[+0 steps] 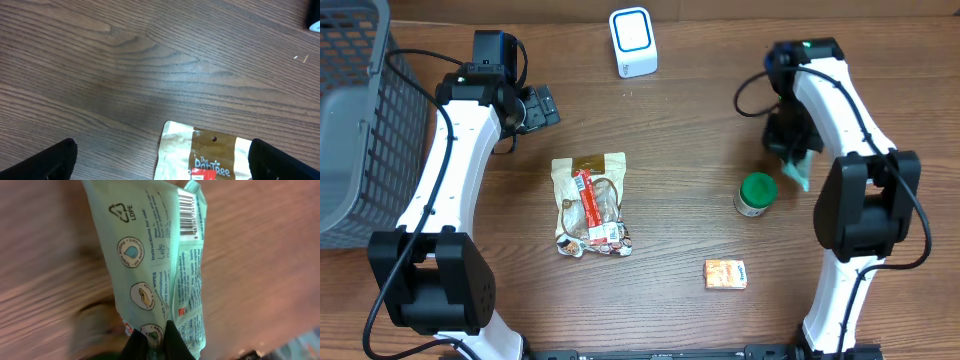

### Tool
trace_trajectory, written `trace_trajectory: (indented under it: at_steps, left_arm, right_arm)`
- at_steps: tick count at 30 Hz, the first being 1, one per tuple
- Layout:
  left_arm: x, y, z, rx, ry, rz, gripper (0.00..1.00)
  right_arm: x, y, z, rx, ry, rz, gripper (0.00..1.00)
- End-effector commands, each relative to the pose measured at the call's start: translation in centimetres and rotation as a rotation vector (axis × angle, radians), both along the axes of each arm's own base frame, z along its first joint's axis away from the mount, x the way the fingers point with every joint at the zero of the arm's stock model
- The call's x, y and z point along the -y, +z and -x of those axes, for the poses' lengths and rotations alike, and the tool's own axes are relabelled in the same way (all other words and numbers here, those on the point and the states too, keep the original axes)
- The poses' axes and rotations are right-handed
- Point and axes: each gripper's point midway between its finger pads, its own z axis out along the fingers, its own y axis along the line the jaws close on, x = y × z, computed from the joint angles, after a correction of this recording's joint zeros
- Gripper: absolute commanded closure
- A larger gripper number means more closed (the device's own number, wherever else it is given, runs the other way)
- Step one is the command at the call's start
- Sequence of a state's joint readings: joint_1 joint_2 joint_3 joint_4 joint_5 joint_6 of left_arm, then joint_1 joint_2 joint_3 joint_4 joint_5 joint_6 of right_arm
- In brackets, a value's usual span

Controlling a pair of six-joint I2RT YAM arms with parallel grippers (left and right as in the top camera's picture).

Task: Scan the item barcode
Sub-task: 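Carry the wipes pack to the right and drop it on the table, then move the right gripper down to the orange Kleenex box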

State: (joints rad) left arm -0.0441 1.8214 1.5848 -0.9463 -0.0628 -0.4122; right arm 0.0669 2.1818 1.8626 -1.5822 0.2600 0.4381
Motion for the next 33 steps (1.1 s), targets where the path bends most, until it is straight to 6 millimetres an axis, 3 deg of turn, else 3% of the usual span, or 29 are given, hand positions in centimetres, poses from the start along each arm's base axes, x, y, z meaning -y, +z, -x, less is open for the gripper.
trace_trajectory:
  at_steps: [1,5,8,13,19,29,33]
  left_arm:
    - [0.3,1.5,-0.5,0.041,0.0,0.012,0.0]
    - [0.3,1.5,-0.5,0.041,0.0,0.012,0.0]
    - [0.3,1.5,-0.5,0.041,0.0,0.012,0.0]
    - [0.3,1.5,-0.5,0.041,0.0,0.012,0.0]
    - [0.3,1.5,-0.5,0.041,0.0,0.012,0.0]
    - [0.3,1.5,-0.5,0.041,0.0,0.012,0.0]
    - [0.3,1.5,-0.5,0.041,0.0,0.012,0.0]
  right_arm:
    - [3.6,-0.8,1.4,-0.021,-0.098,0.096,0.95]
    - [5.5,-2.6,2.5,-0.04,-0.156,0.092,0.85]
    - [6.2,-3.1,2.8,-0.04,-0.179,0.091,0.64]
    - [6.4,-2.4,2.6,-0.041,-0.178,0.093,0.56]
    - [5.4,3.4,3.1,0.009,-0.179,0.065,0.56]
    - [0.2,14.7,4.5,0.402,-0.123,-0.113,0.56]
    - [-1.4,17.6,6.0,0.496,-0.119,-0.18,0.54]
